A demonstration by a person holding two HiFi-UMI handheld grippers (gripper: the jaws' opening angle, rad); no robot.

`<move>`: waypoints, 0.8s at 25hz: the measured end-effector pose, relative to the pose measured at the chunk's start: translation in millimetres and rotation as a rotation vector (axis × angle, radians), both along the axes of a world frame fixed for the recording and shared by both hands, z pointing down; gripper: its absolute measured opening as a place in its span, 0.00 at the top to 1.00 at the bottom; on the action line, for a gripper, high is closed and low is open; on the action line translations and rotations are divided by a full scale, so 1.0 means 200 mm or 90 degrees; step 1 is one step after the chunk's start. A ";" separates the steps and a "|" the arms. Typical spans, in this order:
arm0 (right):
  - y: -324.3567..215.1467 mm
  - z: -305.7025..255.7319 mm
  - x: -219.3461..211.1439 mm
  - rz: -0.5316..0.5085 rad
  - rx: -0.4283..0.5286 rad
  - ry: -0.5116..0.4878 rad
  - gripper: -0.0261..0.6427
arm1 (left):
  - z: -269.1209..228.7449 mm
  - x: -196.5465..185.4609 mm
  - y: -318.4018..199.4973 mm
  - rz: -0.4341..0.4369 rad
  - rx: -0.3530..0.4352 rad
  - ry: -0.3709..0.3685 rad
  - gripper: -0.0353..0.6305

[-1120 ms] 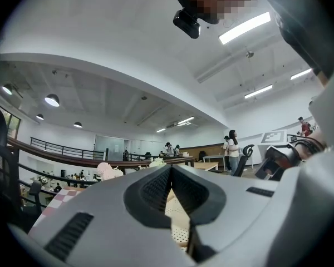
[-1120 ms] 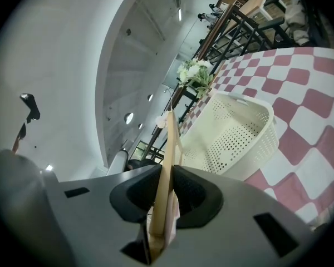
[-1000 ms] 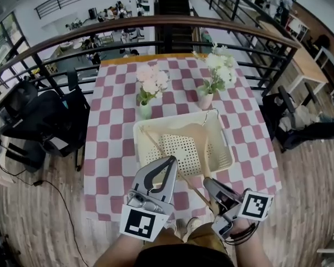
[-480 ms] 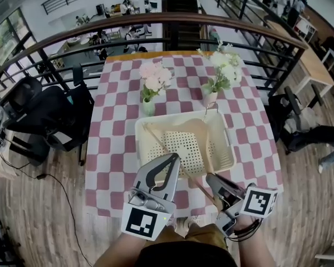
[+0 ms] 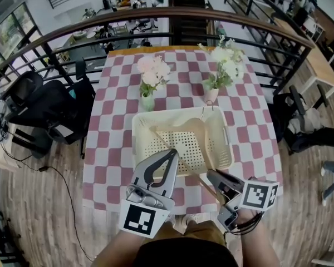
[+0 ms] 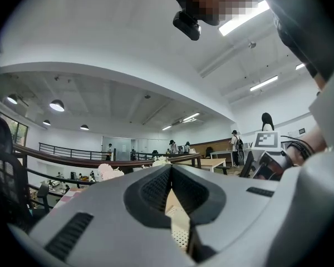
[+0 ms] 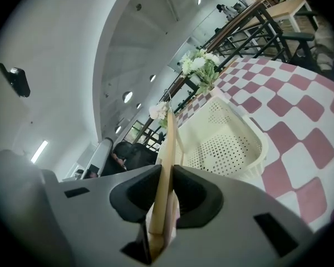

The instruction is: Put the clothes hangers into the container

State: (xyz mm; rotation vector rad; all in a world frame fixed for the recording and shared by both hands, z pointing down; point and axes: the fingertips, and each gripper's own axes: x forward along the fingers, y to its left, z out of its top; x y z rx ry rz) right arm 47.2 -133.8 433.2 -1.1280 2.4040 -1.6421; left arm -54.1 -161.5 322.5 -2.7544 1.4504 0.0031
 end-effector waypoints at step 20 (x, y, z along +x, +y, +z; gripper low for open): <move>-0.11 0.05 -0.05 -0.088 0.013 0.050 0.85 | 0.04 0.04 -0.05 -0.036 -0.013 -0.015 0.94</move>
